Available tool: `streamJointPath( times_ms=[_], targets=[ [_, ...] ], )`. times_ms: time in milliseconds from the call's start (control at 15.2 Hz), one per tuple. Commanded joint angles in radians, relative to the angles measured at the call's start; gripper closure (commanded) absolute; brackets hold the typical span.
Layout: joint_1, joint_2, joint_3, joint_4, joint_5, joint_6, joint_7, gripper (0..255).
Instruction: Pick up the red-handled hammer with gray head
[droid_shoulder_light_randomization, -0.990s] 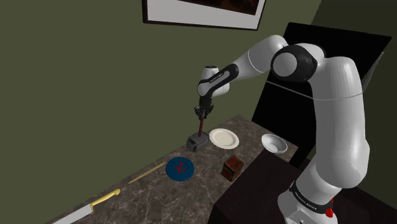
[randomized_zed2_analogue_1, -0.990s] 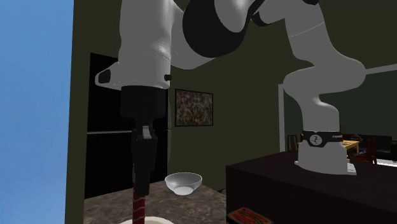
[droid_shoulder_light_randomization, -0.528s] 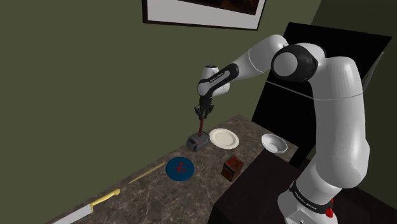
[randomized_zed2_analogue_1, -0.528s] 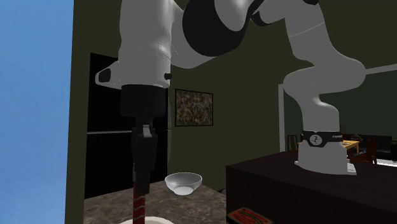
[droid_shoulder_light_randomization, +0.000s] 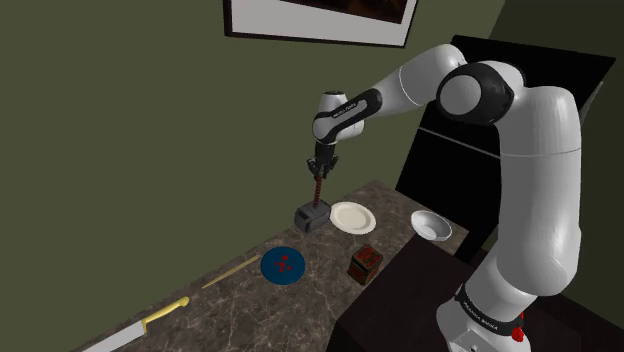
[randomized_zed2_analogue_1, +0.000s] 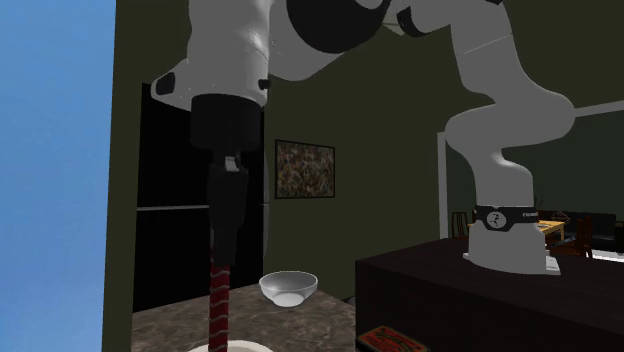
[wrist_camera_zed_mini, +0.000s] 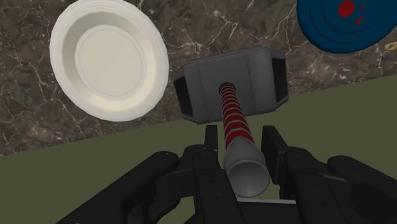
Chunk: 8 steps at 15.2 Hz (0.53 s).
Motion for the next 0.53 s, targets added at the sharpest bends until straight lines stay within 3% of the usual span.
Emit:
streamJointPath(
  times_ms=[0,462],
  targets=[
    [0.001,-0.017,-0.001,0.004,-0.002,-0.020,0.001,255],
    [0.003,-0.057,-0.003,0.019,-0.005,-0.074,0.003,255]
  ],
)
